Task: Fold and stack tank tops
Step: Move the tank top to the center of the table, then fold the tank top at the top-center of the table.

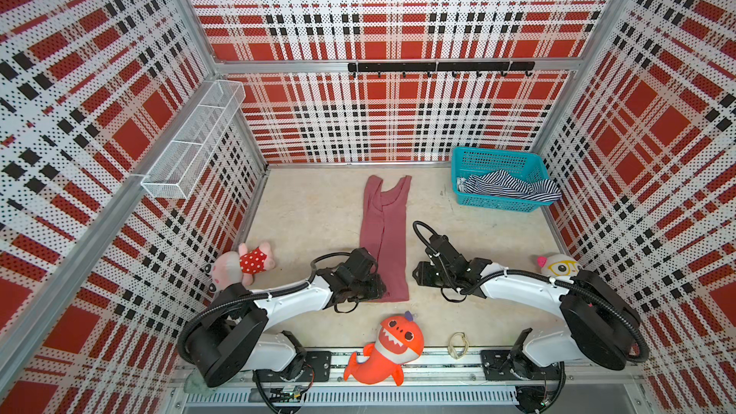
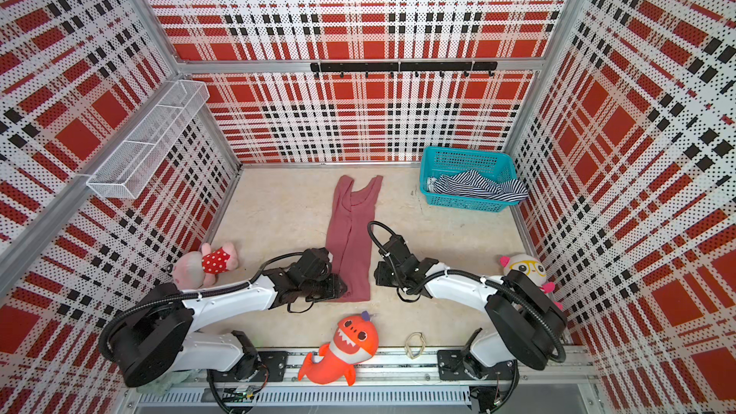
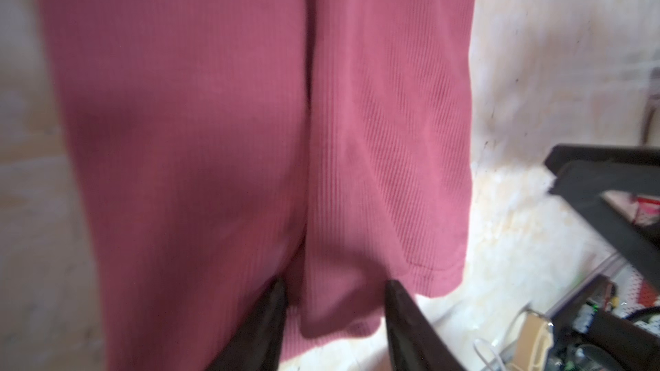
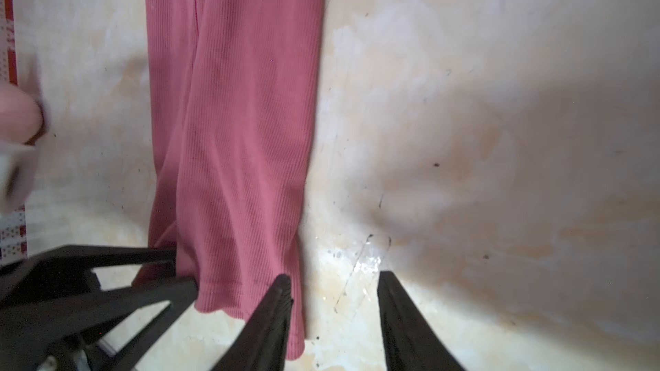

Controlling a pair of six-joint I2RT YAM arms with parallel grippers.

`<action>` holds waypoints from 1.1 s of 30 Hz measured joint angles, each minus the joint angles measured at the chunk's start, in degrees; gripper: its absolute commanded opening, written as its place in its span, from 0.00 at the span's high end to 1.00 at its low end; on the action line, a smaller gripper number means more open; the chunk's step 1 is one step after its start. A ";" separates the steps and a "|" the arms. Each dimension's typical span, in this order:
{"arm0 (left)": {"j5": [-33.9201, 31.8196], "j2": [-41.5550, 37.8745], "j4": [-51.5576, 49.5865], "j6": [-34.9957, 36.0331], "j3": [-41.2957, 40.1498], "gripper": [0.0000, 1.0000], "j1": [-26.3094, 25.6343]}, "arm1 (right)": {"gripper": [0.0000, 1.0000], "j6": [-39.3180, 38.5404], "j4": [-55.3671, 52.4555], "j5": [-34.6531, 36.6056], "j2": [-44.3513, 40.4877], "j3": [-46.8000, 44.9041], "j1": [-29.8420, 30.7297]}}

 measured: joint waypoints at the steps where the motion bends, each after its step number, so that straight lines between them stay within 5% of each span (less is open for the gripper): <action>1: 0.07 -1.46 -1.11 0.33 0.13 0.47 1.38 | 0.54 0.20 0.33 -0.92 0.66 0.00 0.55; 7: 0.02 -6.40 -4.57 2.32 0.48 0.46 6.78 | 0.54 1.46 2.10 -4.74 4.52 0.00 3.19; 18: 0.68 -7.45 -3.41 2.12 -6.43 0.54 7.08 | 0.56 6.58 4.68 -6.78 5.16 -0.94 5.81; 27: 1.36 -6.95 -0.81 0.85 -8.17 0.99 6.12 | 0.95 8.33 2.86 -6.01 5.14 -0.96 6.51; 33: 1.27 -8.11 -4.24 0.55 -6.45 1.00 6.01 | 1.00 7.30 -1.84 -4.33 3.08 0.42 6.49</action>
